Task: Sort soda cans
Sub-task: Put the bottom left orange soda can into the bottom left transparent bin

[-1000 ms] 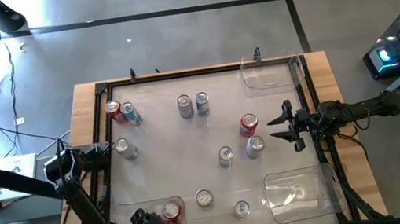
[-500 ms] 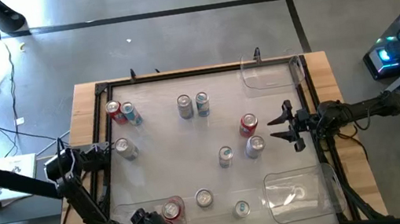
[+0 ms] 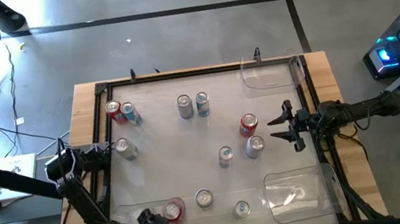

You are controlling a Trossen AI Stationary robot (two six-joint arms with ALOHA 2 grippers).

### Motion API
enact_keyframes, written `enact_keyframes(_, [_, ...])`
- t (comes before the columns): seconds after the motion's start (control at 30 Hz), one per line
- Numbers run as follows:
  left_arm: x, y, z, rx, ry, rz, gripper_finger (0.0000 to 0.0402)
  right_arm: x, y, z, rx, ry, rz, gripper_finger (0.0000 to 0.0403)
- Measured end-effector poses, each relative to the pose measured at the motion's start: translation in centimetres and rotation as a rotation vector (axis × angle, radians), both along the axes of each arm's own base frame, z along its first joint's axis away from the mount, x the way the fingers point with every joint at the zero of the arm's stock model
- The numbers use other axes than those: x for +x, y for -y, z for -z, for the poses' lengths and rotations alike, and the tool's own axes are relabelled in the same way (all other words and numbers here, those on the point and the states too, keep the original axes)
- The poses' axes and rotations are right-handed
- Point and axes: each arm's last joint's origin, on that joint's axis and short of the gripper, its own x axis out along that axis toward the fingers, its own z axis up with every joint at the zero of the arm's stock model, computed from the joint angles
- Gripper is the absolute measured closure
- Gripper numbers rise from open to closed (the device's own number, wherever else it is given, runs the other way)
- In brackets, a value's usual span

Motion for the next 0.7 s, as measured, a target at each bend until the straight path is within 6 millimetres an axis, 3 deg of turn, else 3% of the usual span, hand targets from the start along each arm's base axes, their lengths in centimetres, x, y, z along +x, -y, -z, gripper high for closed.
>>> enact_keyframes(0.7, [1.0, -0.8, 0.1, -0.002, -0.057, 0.006, 0.0064, 0.0, 0.0, 0.0, 0.0, 0.0, 0.0, 0.0224])
